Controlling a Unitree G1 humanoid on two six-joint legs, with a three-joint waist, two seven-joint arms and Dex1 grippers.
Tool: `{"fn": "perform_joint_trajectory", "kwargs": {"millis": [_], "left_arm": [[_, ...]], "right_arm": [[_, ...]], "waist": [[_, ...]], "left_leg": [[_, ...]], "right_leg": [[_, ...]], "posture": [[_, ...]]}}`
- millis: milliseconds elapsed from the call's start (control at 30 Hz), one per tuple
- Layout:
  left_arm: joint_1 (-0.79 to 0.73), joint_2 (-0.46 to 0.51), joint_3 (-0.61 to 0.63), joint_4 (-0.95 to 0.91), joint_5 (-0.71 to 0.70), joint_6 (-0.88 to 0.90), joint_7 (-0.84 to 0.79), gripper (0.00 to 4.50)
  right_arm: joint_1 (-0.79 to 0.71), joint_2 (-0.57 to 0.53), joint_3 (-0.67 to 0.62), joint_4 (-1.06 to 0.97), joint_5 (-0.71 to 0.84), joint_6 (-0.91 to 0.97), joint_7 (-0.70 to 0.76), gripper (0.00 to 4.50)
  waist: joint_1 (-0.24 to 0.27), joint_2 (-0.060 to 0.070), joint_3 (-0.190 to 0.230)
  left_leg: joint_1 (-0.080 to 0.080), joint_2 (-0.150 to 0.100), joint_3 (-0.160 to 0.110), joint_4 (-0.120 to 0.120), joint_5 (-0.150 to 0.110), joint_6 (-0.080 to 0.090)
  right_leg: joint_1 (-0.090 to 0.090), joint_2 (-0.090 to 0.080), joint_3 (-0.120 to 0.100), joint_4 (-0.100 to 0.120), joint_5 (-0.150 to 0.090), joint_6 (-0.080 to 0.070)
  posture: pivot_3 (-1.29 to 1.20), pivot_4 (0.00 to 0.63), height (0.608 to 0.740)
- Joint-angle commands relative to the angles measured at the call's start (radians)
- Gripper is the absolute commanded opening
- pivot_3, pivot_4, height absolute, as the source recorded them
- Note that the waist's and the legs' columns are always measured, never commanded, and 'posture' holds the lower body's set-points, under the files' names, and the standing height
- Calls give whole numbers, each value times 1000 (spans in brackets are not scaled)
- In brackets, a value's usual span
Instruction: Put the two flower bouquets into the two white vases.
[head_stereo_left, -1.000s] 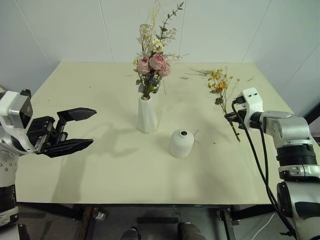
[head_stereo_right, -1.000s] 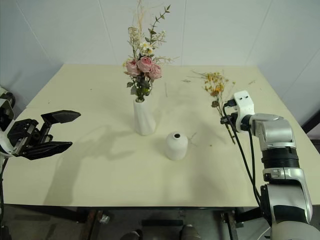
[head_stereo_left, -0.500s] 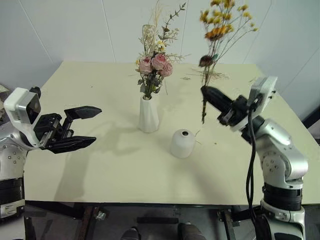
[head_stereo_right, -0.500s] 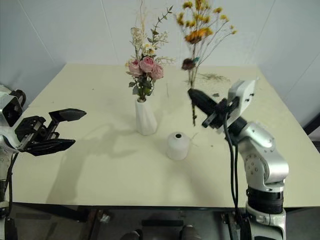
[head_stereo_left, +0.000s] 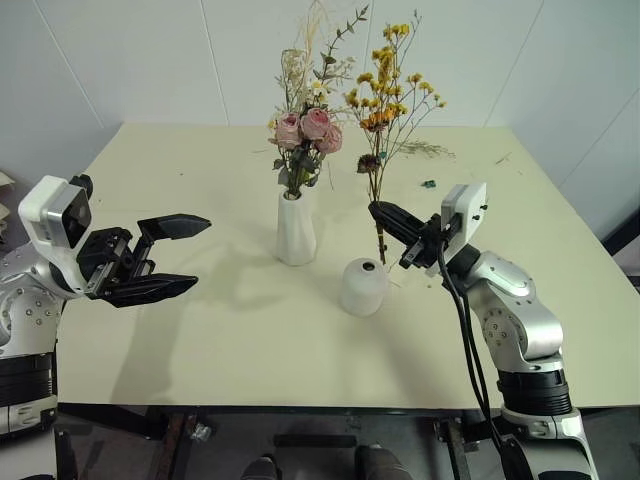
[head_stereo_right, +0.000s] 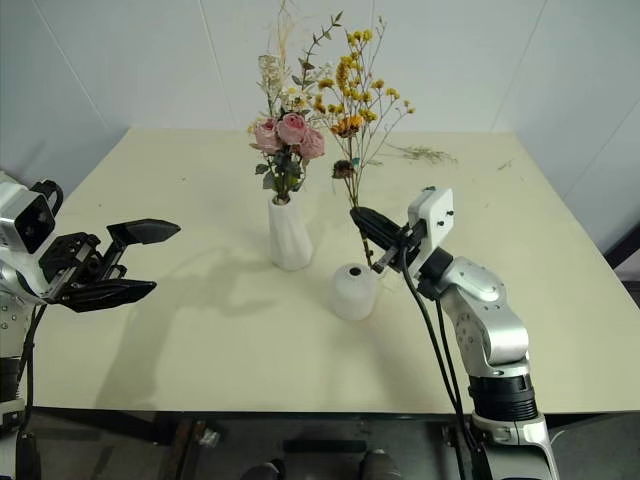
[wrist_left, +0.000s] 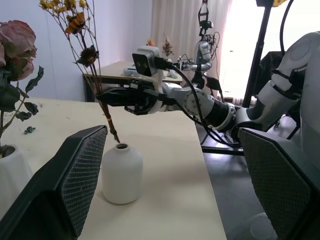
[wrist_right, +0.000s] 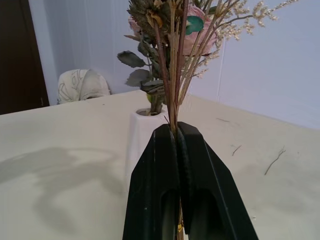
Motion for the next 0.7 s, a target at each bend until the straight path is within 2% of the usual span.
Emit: {"fn": "perform_joint_trajectory", "kwargs": {"millis": [33,300,700], "left_arm": [[17,34,55,-13,1,-7,10,4500],[58,42,103,-4,18,-45,27,4500],[70,56,101,47,35,-51,5,4500]], "right_arm": [[-31,16,2,-25,7,-36,-1,75],[-44,21,14,-87,32,-7,-7,75],[-8,27,20,-126,58,24,-24,75]], "waist": [[0,0,0],[1,0,0],[2,0,0]], "left_leg": [[0,0,0,0,0,0],[0,0,0,0,0,0],[0,0,0,-1,0,0]], "right_leg": [[0,0,0,0,0,0],[0,0,0,0,0,0],[0,0,0,0,0,-1]], "posture": [[0,150,740],[0,150,740],[0,150,740]]}}
